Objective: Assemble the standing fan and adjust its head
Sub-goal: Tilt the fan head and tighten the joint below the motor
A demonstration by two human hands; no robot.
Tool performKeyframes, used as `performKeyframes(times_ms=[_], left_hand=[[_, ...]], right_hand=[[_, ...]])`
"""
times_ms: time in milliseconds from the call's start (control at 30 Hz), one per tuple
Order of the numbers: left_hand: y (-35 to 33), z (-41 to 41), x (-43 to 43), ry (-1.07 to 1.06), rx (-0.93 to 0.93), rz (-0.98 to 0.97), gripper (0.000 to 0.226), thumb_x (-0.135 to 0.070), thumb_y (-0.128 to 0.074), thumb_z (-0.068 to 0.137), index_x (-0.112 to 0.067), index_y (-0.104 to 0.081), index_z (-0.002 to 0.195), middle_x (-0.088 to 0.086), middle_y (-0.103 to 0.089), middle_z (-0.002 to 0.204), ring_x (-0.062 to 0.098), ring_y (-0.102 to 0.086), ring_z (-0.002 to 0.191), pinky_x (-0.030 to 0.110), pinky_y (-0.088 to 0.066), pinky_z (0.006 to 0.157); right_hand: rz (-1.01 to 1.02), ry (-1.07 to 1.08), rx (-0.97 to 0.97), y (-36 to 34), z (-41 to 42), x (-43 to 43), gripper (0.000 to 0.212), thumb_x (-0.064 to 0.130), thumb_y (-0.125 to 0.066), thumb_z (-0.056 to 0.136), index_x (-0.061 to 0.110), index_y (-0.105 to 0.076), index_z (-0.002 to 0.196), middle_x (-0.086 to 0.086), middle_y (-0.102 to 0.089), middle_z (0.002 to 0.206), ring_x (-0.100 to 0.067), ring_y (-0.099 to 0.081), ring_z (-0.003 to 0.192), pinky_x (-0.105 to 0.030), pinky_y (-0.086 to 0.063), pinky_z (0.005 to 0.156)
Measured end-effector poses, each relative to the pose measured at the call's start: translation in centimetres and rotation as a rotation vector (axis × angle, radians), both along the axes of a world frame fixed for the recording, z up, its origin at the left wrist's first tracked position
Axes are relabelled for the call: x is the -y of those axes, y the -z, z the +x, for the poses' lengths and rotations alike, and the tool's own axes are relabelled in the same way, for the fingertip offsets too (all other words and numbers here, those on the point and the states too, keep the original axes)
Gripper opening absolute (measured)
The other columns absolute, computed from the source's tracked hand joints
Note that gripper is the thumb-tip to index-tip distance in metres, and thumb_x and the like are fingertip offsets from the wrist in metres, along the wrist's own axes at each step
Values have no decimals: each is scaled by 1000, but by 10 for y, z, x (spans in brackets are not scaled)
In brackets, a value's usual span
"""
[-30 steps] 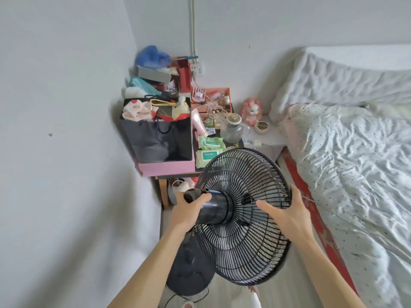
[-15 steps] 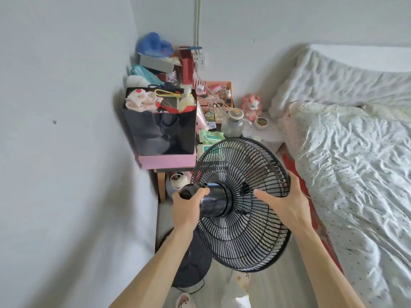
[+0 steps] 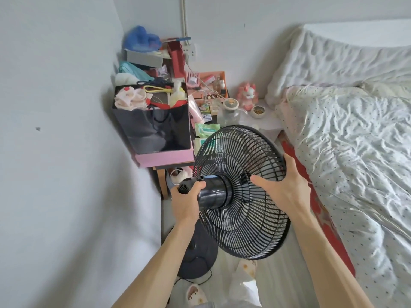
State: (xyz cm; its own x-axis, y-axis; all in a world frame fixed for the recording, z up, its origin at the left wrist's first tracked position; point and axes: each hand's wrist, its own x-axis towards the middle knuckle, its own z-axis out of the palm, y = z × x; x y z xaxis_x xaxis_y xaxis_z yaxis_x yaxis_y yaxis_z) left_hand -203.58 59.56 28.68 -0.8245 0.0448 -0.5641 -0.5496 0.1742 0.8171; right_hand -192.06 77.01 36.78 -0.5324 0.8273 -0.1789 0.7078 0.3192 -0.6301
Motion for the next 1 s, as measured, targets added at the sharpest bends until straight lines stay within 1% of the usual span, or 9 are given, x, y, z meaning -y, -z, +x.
performKeyframes(times_ms=[67,133,233,300,400,567,700,800,1000], left_hand=[[4,0,-2,-4,-12,0,57,-35,-79,77,-17,-49,122,-2,-63,105,23,-63,99,40,-54,92],[6,0,-2,2,-12,14,57,-34,-79,77,-17,-49,122,-3,-63,103,24,-64,99,41,-55,92],[6,1,-1,-11,-18,49,64,-38,-81,70,-15,-50,122,0,-64,104,24,-65,97,43,-56,91],[6,0,2,-21,-16,77,69,-39,-81,67,-13,-51,124,3,-65,108,23,-65,96,41,-57,87],[8,-1,8,-36,-17,111,58,-29,-79,77,-13,-50,125,6,-64,111,22,-64,94,35,-56,80],[6,0,13,-53,-21,143,53,-26,-78,79,-12,-51,123,0,-63,101,17,-63,86,31,-54,76],[5,4,14,-55,10,224,39,-22,-73,84,-11,-55,117,0,-63,89,13,-60,68,27,-49,59],[5,6,13,-65,27,284,36,-20,-70,86,-9,-55,117,3,-62,93,16,-59,77,27,-48,67],[8,8,14,-38,-17,291,39,-21,-70,87,-6,-55,121,2,-62,95,19,-60,84,27,-49,71]], right_hand=[[8,3,-6,0,2,1,95,60,-79,71,36,-31,149,0,-62,132,-29,-59,118,-46,-45,101],[28,3,-8,0,3,2,95,60,-79,71,36,-31,148,0,-62,131,-28,-59,117,-47,-46,101],[60,1,6,0,4,6,96,61,-78,71,36,-29,149,-1,-63,131,-29,-60,116,-48,-46,101],[73,3,7,-1,3,9,96,62,-78,70,37,-29,148,0,-63,130,-29,-60,115,-48,-47,99],[94,-5,2,-3,1,14,94,63,-78,70,38,-30,147,0,-63,130,-30,-60,116,-49,-47,99],[120,-11,2,-5,0,23,95,65,-76,70,38,-28,148,-1,-63,133,-32,-60,118,-50,-46,100],[194,-40,10,-20,-1,27,92,62,-76,71,39,-29,147,0,-63,131,-34,-61,115,-47,-47,95],[220,-72,24,-32,-4,23,91,63,-76,71,40,-30,146,-1,-63,129,-36,-61,113,-47,-48,93],[195,-70,37,-29,1,20,95,68,-74,70,41,-26,147,0,-60,135,-35,-59,118,-49,-47,97]])
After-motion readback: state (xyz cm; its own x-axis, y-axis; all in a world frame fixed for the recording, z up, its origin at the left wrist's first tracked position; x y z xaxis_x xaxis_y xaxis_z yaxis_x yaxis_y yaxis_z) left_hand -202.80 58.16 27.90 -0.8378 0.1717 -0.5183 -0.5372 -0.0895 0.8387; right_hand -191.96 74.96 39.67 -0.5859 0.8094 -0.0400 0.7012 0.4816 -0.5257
